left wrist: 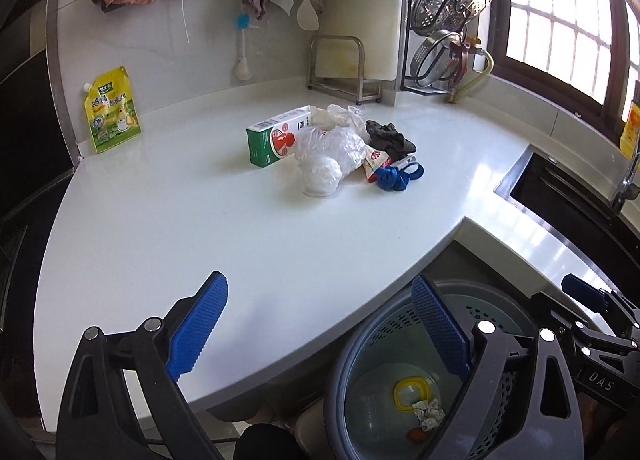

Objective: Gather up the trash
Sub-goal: 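Reach the right tool to the blue strap and grasp it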

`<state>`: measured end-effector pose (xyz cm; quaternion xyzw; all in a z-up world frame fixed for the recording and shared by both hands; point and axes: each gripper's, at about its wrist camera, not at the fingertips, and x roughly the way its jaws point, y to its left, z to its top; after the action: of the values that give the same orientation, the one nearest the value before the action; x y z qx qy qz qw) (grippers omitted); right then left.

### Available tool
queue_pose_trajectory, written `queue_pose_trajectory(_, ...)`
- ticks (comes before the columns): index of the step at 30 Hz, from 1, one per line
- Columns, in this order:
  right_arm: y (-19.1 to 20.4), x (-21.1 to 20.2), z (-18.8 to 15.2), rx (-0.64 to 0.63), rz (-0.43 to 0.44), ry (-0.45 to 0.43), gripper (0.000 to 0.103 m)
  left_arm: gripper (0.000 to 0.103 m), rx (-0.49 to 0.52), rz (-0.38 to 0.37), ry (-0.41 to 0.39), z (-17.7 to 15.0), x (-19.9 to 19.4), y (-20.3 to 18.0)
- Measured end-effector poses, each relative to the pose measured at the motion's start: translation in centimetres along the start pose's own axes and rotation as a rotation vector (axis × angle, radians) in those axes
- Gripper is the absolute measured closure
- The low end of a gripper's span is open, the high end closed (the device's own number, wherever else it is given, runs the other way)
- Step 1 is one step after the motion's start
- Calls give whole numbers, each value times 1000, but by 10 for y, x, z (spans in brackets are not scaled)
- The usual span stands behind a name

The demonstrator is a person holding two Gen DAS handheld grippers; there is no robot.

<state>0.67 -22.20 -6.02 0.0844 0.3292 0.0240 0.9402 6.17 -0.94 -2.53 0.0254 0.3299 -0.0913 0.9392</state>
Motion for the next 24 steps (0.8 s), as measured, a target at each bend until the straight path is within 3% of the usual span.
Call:
queue_pose_trajectory(12,10,49,49,-22,19,-5,29,9,-37,56,-53,47,43,13)
queue_pose_trajectory(24,38,105,87,-65,40,8,29,9,-80,95,-10,66,83,36)
